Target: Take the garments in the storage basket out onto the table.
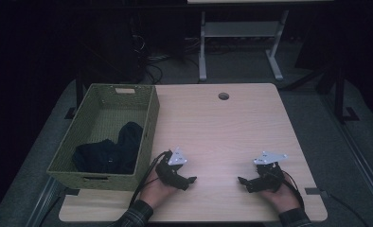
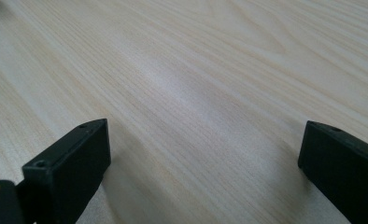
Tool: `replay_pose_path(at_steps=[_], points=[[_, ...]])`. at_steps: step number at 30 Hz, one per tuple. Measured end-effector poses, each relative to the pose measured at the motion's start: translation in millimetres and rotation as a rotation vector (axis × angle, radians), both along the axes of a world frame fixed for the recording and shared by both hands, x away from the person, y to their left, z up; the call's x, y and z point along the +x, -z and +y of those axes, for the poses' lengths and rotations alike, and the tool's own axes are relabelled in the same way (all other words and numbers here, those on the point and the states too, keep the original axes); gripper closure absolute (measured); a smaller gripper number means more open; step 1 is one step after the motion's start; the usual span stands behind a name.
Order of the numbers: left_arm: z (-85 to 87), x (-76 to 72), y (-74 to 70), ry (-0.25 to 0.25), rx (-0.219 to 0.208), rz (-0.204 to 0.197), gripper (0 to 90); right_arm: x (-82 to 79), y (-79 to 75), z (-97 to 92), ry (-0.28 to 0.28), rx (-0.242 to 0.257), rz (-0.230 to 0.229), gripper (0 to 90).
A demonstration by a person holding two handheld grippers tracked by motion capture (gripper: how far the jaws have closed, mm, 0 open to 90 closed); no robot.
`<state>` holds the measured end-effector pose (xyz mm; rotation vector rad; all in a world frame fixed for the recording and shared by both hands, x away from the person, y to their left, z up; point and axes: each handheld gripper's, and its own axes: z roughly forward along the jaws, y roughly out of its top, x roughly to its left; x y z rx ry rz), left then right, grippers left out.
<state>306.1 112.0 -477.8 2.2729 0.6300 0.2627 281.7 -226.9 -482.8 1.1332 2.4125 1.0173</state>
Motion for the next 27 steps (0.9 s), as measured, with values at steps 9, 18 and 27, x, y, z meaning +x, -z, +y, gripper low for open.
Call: replay_pose_path(at_steps=[9, 18, 27], points=[[-1.1, 0.3, -0.6, -0.002, 0.006, 0.002, 12.5, -0.4, 0.2, -0.2, -0.002, 0.001, -0.002, 1.8], [-4.6, 1.5, -6.4, 0.008, 0.039, 0.046, 13.6, -0.4, 0.2, -0.2, -0.002, 0.001, -0.002, 1.8], [-8.4, 2.7, -12.0, 0.012, 0.050, 0.064, 13.7, -1.0, 0.2, -0.8, -0.008, 0.001, -0.003, 1.8]])
